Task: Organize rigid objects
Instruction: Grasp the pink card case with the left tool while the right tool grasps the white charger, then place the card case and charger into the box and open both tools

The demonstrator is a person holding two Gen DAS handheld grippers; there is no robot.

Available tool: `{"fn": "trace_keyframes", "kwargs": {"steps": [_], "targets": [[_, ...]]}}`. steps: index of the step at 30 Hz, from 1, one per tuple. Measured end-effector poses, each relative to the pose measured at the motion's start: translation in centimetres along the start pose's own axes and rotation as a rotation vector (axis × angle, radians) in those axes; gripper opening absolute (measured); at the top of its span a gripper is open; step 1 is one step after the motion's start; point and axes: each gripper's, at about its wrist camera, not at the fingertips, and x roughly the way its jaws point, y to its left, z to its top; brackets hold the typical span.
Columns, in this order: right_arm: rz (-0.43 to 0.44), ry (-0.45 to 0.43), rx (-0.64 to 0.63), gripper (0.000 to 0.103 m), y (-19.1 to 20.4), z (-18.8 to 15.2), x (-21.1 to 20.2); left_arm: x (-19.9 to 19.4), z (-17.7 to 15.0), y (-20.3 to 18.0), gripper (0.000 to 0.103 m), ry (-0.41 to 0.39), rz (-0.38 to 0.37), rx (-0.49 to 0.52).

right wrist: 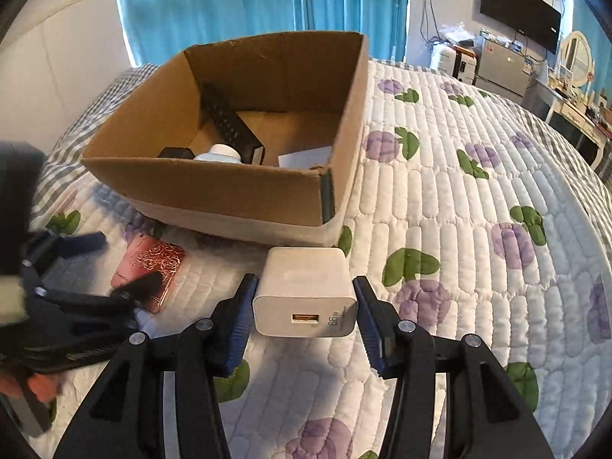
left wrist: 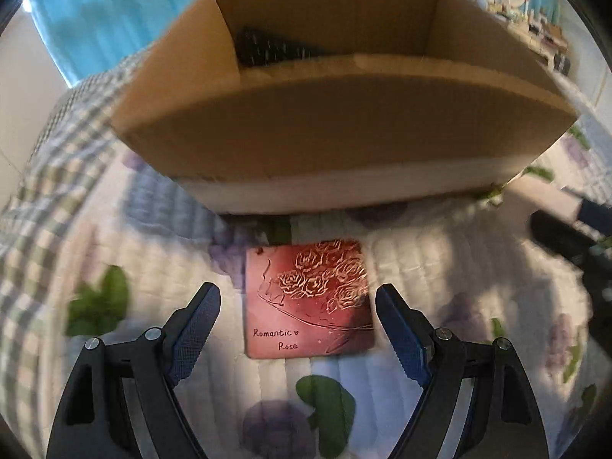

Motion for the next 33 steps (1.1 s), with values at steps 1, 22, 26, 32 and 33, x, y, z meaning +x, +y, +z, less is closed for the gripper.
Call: {"fn": "trace_keyframes", "kwargs": {"steps": [1,22,26,32,33], "targets": [[0.001,0.002,0.003,0.05,-0.2,0.0,-0.1,0.4,0.0,0.0,0.086,0.005,-0.008,-0.005],[-0.014,0.001,-0.023,0.05,1.7,-0.3,-1.8,-4.6,-2.2,0.3,0.072,-0.029,-0.159,-0.006],[-0.019,-0.042,-0.02,0.05,1.9,-1.0,-4.4,-8.0,-3.2,0.4,0.072,-0.083,-0.141,-0.007],[-0.02,-0.146,-0.008,0.05,2.2,-0.9,-9.8,-14.9,-2.6,1.5,0.072,-0.21,-0.134,-0.005],[-0.027,-0.177,-0.008,0.05,2.2,-0.7,-11.2,-16.2,-2.0,0.7,0.072,-0.237,-0.131,-0.001]]}}
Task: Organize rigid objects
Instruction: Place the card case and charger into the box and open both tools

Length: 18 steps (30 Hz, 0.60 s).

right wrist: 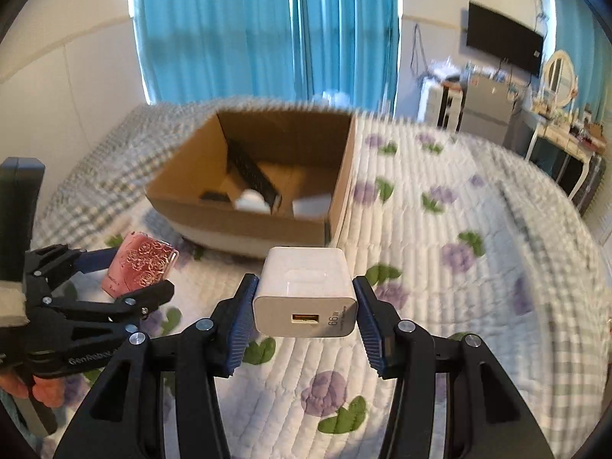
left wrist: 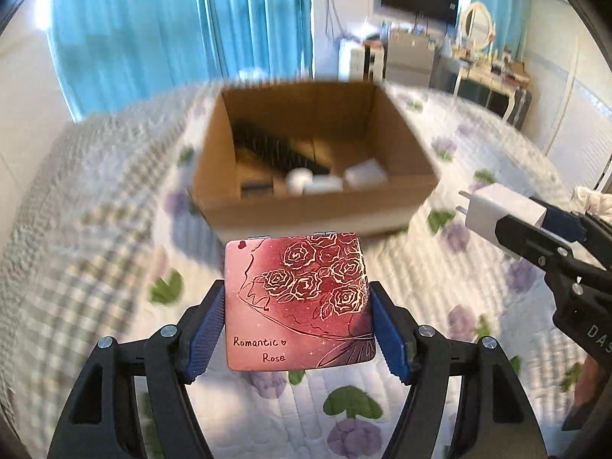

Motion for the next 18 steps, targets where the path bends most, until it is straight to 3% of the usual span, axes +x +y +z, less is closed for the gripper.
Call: {"fn": "trace_keyframes", "kwargs": {"steps": [9,18], "targets": [[0.0,-0.139,-0.055,0.05,0.4,6.2,-5.2,-1.9,7.7,1.3,0.073,-0.156,0.002,0.006],[0.009,-0.223,-0.084,0.049,0.6,14.4,-2.2,3.5,14.4,2.5,0.073,-0.169,0.032,-0.024]]}}
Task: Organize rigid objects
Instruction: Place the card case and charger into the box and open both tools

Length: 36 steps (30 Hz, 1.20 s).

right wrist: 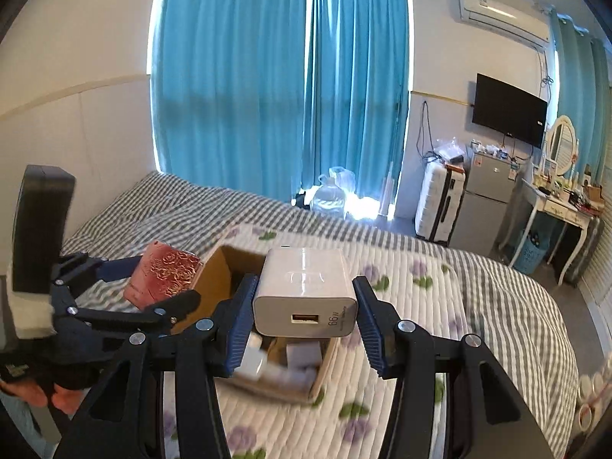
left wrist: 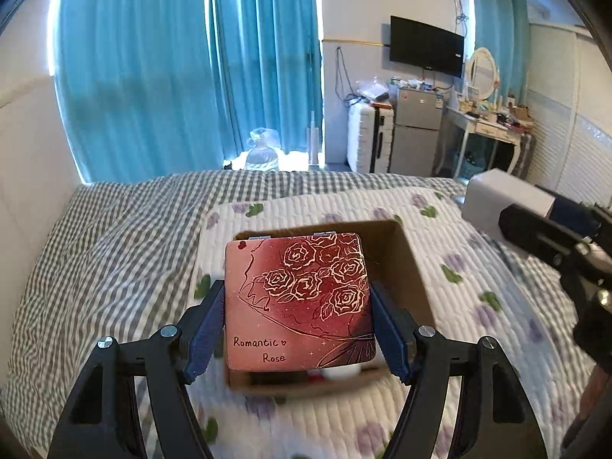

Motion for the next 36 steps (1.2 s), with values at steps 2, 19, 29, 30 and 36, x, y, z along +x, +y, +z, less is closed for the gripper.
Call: {"fn": "trace_keyframes", "kwargs": {"steps": [2,19,29,30,36], "targets": [[0.006,0.002,0.003,0.049,-0.2,0.7,2.0,2.4,0.2,0.2,0.073,0.03,0.009,-0.003],[0.028,0.129,0.026,0.05,-2.8,-2.5,14.2,13.1,-5.3,-0.5,0.075,0.145,0.071,0.122],[0.023,0.146,0.03,0.05,-1.8,-3.1,13.1,8.4,-3.2,2.0,0.079,0.035,0.025,0.017],[0.023,0.152,0.029,0.05,-1.7,-3.1,13.3,8.3,-2.7,2.2,0.079,0.023,0.032,0.014],[0.042,0.232,0.03,0.049,-0.7,-3.6,17.4,8.9,-2.1,3.4,0.079,0.009,0.068,0.028]]}}
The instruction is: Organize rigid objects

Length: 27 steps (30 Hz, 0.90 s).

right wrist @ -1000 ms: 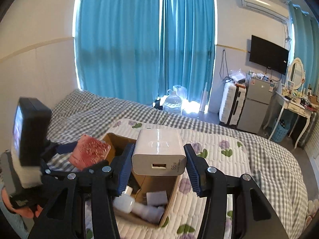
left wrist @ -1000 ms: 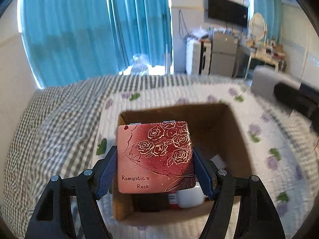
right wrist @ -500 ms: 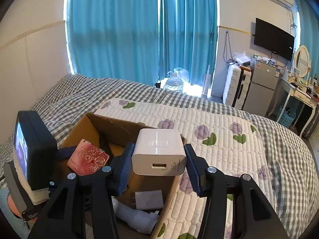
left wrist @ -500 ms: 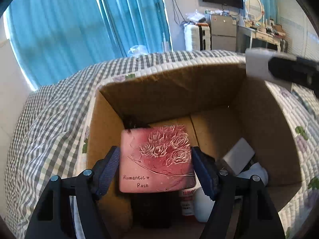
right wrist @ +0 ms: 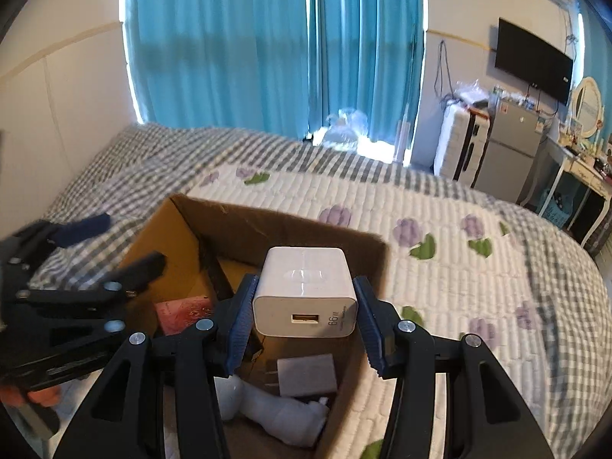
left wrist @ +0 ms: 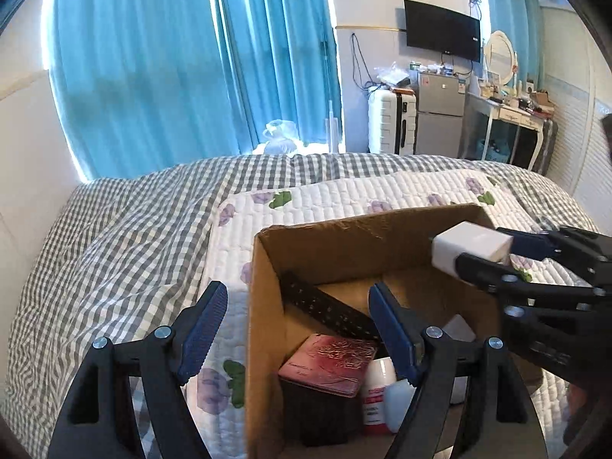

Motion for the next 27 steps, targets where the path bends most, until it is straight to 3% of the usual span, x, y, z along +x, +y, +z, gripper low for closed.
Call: {"fn": "trace_keyframes", "kwargs": {"steps": [7,9,14,23,27], "targets": [[0.022,0.011,0.013,0.051,0.4,0.6,3.3,0.2,-0.3,0.9,0.079,-0.002,-0.012,-0.028],[-0.017,-0.04,0.015,0.069,0.5,0.9,3.0,-0.1,-0.1,1.1,0.079,-0.006,-0.015,-0.039],[0.001,-0.067,0.092,0.069,-1.0,2.1,0.6,-2.6,0.7,1.1,0.079,-0.03,-0.027,-0.068],[-0.093,-0.129,0.07,0.069,-1.2,3.2,-11.9,-15.1,2.9,-0.2,0.079,-0.213,-0.053,-0.032],[-0.121,-0.208,0.05,0.071,-0.1,3.5,-19.8,-20.9,3.7,0.1,0.087,-0.302,-0.062,-0.027]]}}
